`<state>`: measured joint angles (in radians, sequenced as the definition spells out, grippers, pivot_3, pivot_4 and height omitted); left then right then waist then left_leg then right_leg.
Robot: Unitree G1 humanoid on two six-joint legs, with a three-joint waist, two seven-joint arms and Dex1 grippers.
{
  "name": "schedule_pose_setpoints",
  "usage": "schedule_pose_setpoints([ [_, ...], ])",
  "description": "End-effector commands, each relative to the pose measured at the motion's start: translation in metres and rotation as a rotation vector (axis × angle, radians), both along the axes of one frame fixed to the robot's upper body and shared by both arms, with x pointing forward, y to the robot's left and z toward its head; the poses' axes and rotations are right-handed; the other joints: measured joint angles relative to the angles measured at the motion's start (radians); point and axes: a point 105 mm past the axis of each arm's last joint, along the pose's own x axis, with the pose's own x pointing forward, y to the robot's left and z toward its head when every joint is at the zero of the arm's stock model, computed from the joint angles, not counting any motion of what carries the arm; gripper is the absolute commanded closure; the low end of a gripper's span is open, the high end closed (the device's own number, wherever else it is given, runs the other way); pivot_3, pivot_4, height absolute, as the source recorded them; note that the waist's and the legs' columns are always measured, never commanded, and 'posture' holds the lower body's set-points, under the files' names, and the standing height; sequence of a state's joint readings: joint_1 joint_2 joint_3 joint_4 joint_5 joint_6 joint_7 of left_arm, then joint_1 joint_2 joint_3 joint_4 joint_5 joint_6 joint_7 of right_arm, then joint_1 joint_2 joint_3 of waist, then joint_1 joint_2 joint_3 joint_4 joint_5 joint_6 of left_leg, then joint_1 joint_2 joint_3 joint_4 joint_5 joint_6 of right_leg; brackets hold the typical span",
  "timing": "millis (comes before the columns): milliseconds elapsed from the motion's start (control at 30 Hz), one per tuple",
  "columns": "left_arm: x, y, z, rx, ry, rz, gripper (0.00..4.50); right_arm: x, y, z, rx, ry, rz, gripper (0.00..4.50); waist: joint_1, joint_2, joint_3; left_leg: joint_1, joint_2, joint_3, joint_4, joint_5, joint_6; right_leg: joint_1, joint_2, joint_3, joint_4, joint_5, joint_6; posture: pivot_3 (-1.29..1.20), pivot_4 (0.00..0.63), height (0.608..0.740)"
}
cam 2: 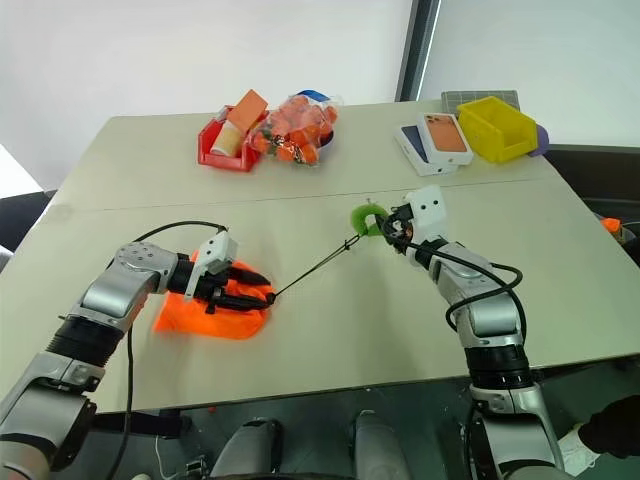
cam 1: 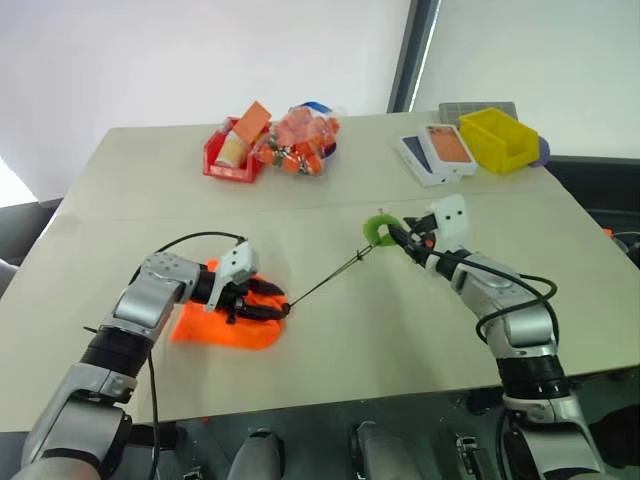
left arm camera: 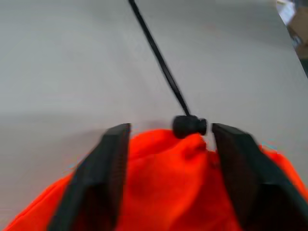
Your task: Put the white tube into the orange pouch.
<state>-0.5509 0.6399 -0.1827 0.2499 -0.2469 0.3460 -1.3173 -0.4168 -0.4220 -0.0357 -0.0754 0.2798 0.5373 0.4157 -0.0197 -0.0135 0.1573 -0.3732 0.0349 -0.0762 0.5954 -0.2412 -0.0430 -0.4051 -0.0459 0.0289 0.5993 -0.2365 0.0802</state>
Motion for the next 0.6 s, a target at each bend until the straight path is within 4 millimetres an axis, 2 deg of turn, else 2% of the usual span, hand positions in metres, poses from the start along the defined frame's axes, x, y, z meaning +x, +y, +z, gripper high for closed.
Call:
schedule_pose_setpoints([
  [33, 0.014, 0.021, 0.037, -0.101, -0.109, 0.151, 0.75, -0.013, 0.001, 0.013, -0.030, -0.062, 0.072, 0.91, 0.000, 0.000, 0.000, 0.000, 0.000, 0.000, 0.000, 0.000, 0.000, 0.000, 0.000, 0.000, 0.000, 0.000, 0.000, 0.00, 0.150, 0.740],
  [167, 0.015, 0.053, 0.057, -0.190, -0.180, 0.339, 0.75, -0.027, -0.008, 0.009, -0.028, -0.058, 0.117, 0.91, -0.003, 0.000, 0.000, 0.000, 0.000, 0.000, 0.000, 0.000, 0.000, 0.000, 0.000, 0.000, 0.000, 0.000, 0.000, 0.00, 0.150, 0.740],
  [267, 0.009, 0.073, 0.058, -0.211, -0.228, 0.463, 0.75, -0.039, -0.016, -0.001, -0.017, -0.033, 0.142, 0.91, -0.001, 0.000, 0.000, 0.001, 0.000, 0.000, -0.001, 0.000, 0.000, 0.000, 0.000, 0.000, 0.000, 0.000, 0.000, 0.00, 0.150, 0.740],
  [533, -0.029, 0.126, 0.014, -0.176, -0.226, 0.845, 0.75, -0.073, -0.045, -0.019, 0.114, 0.057, 0.215, 0.91, 0.004, 0.000, 0.000, 0.001, 0.000, 0.000, 0.000, 0.000, 0.000, 0.002, -0.001, 0.000, -0.001, -0.001, 0.001, 0.00, 0.150, 0.740],
  [600, -0.038, 0.134, 0.006, -0.178, -0.218, 0.901, 0.75, -0.076, -0.049, -0.021, 0.115, 0.077, 0.221, 0.91, 0.005, -0.001, 0.000, 0.002, 0.000, 0.000, 0.001, 0.000, 0.000, 0.002, -0.001, 0.000, -0.001, -0.001, 0.001, 0.00, 0.150, 0.740],
])
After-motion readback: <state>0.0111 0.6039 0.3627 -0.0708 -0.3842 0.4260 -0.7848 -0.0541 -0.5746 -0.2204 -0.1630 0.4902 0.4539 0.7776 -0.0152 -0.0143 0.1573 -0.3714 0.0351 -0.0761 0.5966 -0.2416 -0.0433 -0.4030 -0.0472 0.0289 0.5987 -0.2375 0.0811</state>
